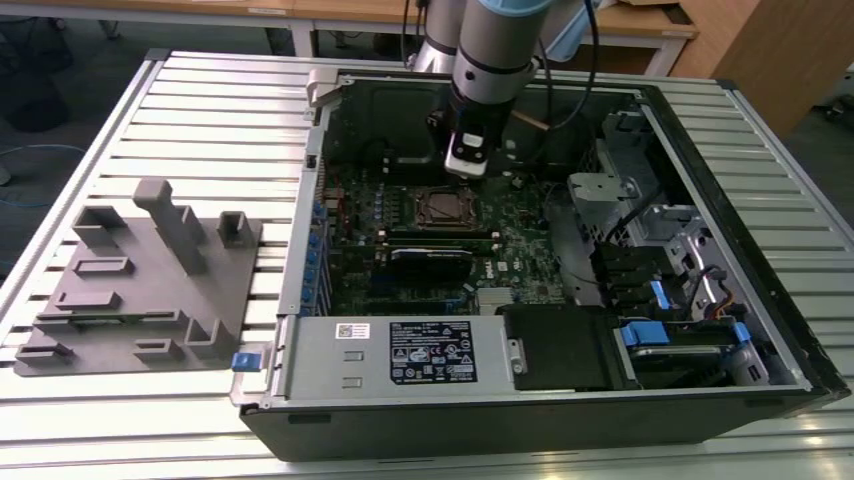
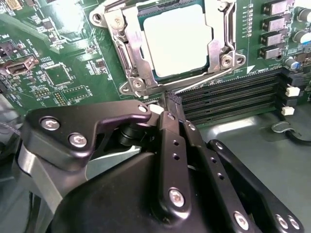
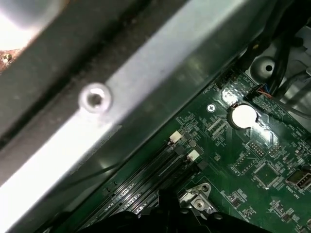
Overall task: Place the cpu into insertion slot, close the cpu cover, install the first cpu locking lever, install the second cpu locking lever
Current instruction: 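Install the first cpu locking lever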
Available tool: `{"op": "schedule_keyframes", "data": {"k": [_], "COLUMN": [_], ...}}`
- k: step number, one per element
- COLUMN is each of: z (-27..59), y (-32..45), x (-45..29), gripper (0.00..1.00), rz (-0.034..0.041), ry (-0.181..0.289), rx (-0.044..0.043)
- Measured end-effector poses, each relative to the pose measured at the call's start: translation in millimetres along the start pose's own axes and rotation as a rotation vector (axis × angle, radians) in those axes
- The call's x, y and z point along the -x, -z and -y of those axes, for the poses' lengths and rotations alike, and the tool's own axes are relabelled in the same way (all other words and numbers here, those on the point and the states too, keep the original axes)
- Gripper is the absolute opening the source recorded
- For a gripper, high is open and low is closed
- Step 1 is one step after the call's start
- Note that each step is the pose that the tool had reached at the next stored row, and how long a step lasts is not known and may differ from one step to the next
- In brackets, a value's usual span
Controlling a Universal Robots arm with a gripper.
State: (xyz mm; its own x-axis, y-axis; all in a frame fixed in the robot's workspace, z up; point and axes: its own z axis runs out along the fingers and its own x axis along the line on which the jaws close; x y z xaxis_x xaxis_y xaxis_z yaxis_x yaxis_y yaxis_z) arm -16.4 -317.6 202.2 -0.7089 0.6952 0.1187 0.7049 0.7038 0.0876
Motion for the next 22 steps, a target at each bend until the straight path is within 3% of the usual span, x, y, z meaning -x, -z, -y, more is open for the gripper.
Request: {"op": "schedule_keyframes", "data": {"k": [10, 15, 18, 22], "z": [1.2, 1.7, 2.0, 1.9], "y": [-2.9, -3.3, -2.7, 4.6], "x": [1.4, 1.7, 1.2, -0.2], "gripper": [0.1, 0.1, 0.1, 0.1], "rz": [0.0182, 0.0353, 0.037, 0.0376], "ry": [-0.041, -0.058, -0.074, -0.084], "rx": [0.0188, 0.0271, 0.0288, 0.0305]}}
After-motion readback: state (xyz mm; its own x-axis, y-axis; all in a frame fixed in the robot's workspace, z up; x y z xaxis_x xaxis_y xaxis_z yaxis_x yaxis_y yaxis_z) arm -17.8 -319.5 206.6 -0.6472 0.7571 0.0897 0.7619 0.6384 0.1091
